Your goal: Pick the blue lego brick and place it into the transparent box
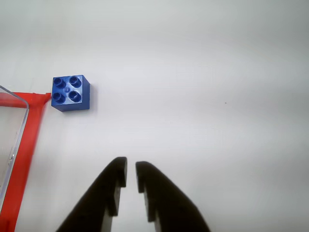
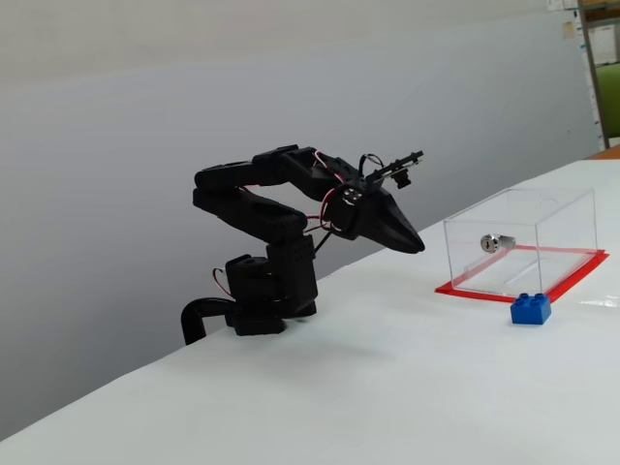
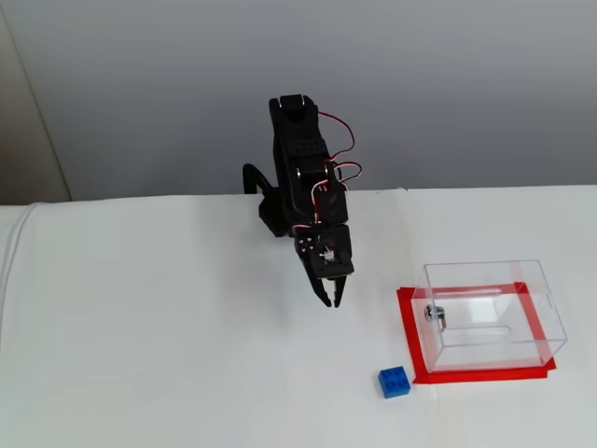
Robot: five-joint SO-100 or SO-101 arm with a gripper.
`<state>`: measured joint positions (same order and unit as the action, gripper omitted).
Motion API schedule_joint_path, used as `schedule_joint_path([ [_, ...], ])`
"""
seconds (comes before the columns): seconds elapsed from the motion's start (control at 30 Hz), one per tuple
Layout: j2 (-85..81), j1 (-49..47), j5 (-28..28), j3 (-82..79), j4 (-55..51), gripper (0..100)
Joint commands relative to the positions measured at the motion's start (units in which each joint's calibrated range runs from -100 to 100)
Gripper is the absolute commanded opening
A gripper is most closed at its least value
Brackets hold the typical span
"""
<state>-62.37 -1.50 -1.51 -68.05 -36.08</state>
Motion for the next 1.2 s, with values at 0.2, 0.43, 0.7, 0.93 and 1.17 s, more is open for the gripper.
schedule_joint_path([
  [0.2,14.3,-3.1,0.6,6.9,12.4,26],
  [0.43,21.9,-4.7,0.7,7.0,21.7,29],
  [0.7,28.7,-6.7,0.6,7.2,31.2,28],
  [0.93,34.4,-9.6,0.6,7.2,37.9,28],
  [1.17,39.4,-13.0,0.6,10.2,40.4,28],
])
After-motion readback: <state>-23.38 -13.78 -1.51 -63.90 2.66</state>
